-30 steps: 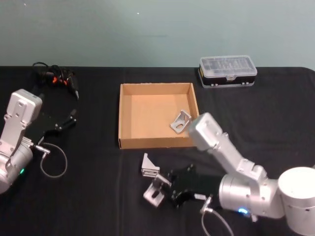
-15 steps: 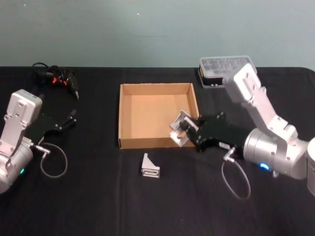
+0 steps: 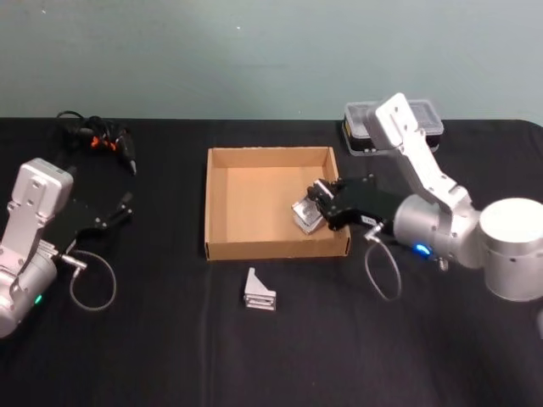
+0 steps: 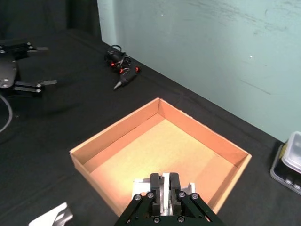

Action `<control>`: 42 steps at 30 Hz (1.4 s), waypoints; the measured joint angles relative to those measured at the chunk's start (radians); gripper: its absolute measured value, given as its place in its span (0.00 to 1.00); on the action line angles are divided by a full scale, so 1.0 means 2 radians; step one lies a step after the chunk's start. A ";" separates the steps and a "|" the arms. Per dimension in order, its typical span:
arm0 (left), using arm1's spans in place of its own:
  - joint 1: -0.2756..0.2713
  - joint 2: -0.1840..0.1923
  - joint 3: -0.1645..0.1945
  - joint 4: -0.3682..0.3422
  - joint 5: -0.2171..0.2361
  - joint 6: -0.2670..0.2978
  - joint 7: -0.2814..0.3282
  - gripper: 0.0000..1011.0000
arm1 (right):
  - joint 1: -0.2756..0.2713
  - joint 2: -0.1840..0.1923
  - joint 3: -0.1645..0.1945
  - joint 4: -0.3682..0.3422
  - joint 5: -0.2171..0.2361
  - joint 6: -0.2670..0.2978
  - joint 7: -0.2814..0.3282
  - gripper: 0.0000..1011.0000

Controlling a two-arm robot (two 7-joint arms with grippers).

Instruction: Use one hand to pick up the angle iron from the table and place it into the box.

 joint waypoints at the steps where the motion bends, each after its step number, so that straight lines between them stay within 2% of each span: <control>1: 0.000 0.000 0.000 0.000 0.000 0.000 0.000 1.00 | 0.004 -0.004 -0.001 0.009 -0.001 -0.002 0.001 0.13; 10: 0.000 0.000 0.000 0.000 0.000 0.000 0.000 1.00 | 0.051 -0.049 -0.021 0.097 -0.019 -0.021 0.015 0.13; 20: 0.000 0.000 0.000 0.000 0.000 0.000 0.000 1.00 | 0.077 -0.079 -0.034 0.149 -0.037 -0.026 0.019 0.13; 30: 0.000 0.000 0.000 0.000 0.000 0.000 0.000 1.00 | 0.088 -0.096 -0.038 0.178 -0.051 -0.025 0.022 0.13; 38: 0.000 0.000 0.000 0.000 0.000 0.000 0.000 1.00 | 0.089 -0.101 -0.039 0.184 -0.058 -0.023 0.025 0.13; 42: 0.000 0.000 0.000 0.000 0.000 0.000 0.000 1.00 | 0.087 -0.103 -0.037 0.184 -0.059 -0.022 0.026 0.21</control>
